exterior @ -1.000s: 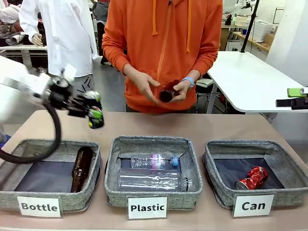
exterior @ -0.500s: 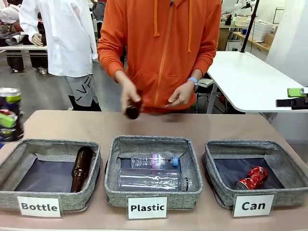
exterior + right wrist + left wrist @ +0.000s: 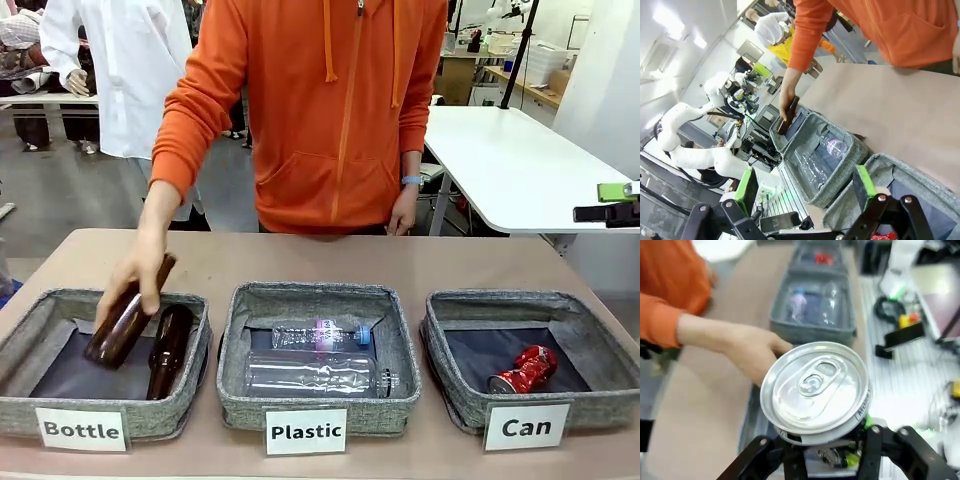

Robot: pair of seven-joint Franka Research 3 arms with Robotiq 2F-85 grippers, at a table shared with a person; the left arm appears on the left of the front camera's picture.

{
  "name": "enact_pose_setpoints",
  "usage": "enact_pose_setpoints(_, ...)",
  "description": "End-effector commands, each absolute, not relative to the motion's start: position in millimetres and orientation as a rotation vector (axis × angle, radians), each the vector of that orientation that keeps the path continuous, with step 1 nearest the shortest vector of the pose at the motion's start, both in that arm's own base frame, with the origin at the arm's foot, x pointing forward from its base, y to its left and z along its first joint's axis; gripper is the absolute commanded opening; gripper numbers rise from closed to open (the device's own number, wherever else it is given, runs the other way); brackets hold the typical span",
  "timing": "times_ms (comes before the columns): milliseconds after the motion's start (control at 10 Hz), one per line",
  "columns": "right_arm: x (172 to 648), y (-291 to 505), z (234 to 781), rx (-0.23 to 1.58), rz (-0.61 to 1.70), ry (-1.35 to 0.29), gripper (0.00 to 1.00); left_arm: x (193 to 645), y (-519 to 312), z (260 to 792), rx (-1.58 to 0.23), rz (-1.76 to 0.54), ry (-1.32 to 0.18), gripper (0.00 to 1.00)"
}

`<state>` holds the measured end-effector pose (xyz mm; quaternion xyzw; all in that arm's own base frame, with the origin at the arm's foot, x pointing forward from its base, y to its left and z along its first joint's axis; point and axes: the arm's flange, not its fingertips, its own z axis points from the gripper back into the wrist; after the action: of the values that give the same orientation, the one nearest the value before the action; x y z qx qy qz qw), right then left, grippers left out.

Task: Sort the can waste into the basket.
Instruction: Pick up the can waste from the table and place it in the right Fabric basket.

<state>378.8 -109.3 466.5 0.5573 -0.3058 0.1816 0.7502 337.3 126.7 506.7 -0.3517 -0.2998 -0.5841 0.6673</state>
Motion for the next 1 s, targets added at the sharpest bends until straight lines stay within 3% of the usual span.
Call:
enact_pose_setpoints(0, 376.5, -109.5, 465.6, 1.218, 0.416, -0.678, 1.00, 325.4, 230.5, 551.5, -0.853, -1.376, -0.627, 0.44)
enact_pose_setpoints(300, 376.5, -109.5, 465.6, 1.218, 0.416, -0.678, 1.00, 305.6, 267.3, 563.3, -0.795, -1.313, -0.674, 0.44)
enact_pose_setpoints(600, 376.5, -109.5, 465.6, 1.218, 0.416, -0.678, 1.00, 310.9, 258.2, 558.0, -0.855, -1.306, -0.742, 0.44)
enact_pose_setpoints(900, 376.5, -109.5, 465.6, 1.218, 0.416, -0.678, 1.00, 361.7, 159.9, 533.8, -0.949, -1.245, -0.696, 0.44)
